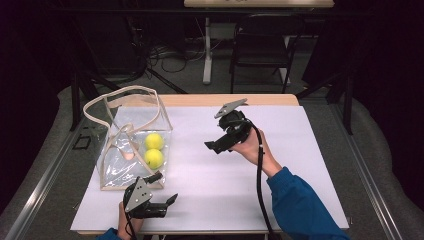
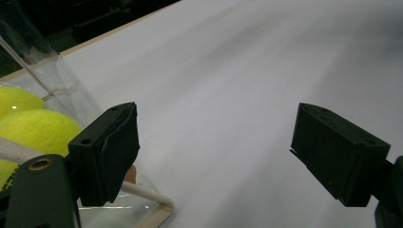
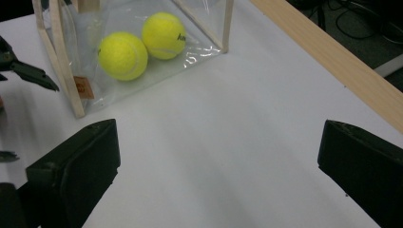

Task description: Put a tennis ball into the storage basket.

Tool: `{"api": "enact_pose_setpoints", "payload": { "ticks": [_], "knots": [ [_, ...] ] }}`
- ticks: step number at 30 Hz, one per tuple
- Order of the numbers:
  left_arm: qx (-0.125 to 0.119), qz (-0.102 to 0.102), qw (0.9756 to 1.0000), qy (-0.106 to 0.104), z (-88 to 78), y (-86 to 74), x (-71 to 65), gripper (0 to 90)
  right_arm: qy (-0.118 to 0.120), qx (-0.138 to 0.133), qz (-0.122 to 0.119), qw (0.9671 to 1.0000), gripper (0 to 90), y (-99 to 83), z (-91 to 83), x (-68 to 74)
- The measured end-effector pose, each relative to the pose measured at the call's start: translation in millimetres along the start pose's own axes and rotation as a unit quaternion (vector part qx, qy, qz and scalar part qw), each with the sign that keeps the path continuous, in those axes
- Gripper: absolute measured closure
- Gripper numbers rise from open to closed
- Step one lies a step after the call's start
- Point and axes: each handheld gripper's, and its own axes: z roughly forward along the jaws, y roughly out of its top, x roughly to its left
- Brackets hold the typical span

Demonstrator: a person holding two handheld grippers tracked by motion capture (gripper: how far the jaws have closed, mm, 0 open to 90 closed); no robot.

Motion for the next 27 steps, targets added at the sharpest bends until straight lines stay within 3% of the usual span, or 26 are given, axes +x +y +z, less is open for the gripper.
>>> {"api": "enact_pose_setpoints", "payload": {
  "ticks": [17, 27],
  "knots": [
    [0.000, 0.000, 1.0000, 0.002, -0.3, -0.1, 0.3, 15.9, -0.026, 0.010, -0.008, 0.9996, 0.0, -53.2, -12.5, 5.7],
    [-0.002, -0.002, 1.0000, 0.003, -0.1, 0.0, 0.7, 15.8, -0.038, 0.007, 0.005, 0.9992, 0.0, -87.1, -23.8, 8.4]
  ]
}}
